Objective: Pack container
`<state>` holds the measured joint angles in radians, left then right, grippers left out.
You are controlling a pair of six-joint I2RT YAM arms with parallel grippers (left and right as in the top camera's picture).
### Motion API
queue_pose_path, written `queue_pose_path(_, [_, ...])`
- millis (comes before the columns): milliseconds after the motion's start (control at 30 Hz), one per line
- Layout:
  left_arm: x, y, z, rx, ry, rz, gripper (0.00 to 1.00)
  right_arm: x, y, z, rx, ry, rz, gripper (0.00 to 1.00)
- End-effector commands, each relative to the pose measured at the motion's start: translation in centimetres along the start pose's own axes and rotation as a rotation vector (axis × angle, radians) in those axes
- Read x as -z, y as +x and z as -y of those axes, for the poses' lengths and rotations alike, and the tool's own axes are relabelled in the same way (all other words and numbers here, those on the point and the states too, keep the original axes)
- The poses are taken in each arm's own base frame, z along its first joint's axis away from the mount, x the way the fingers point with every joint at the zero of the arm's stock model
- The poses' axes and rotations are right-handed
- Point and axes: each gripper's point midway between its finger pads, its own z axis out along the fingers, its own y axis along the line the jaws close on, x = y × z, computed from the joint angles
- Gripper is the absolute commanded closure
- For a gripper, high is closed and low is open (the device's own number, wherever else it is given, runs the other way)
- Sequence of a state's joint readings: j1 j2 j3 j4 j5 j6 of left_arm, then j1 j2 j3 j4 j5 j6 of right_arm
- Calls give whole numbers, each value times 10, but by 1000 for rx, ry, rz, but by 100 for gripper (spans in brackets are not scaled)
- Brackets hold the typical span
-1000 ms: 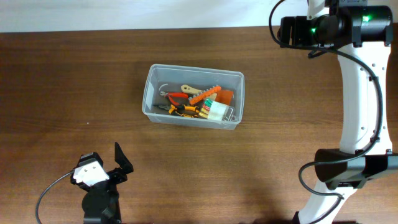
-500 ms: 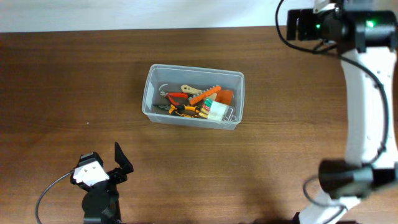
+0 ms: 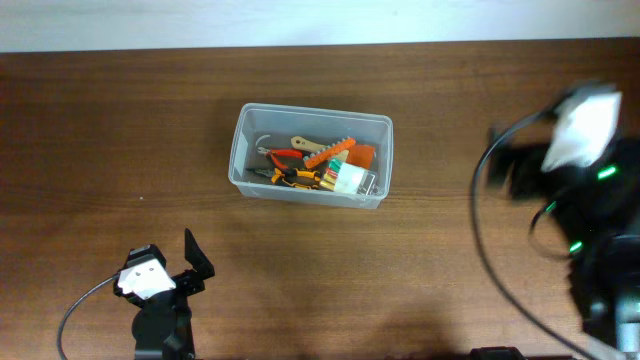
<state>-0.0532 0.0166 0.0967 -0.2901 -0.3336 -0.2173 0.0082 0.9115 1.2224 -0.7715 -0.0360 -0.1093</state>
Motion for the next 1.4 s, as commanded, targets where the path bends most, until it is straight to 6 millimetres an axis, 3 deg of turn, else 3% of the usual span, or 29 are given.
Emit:
queue_pose_path(0, [0, 1, 0, -10, 0, 0, 1, -13, 77, -16, 3, -56, -89, 2])
queue_pose_path(67, [0, 1, 0, -10, 0, 0, 1, -16, 112, -20, 4, -53, -54, 2])
queue_pose_path(133, [0, 1, 0, -10, 0, 0, 1, -20, 131, -25, 8, -60, 19, 2])
queue_pose_path(333, [0, 1, 0, -10, 0, 0, 1, -17, 163, -30, 22, -49, 213, 1])
queue_pose_path(500, [0, 1, 0, -10, 0, 0, 1, -11, 175, -32, 27, -40, 293, 2])
queue_pose_path(700, [0, 1, 0, -10, 0, 0, 1, -18, 197, -41, 25, -92, 207, 1])
queue_pose_path(1367, [0, 1, 0, -10, 0, 0, 1, -32, 250, -46, 8, -113, 20, 2])
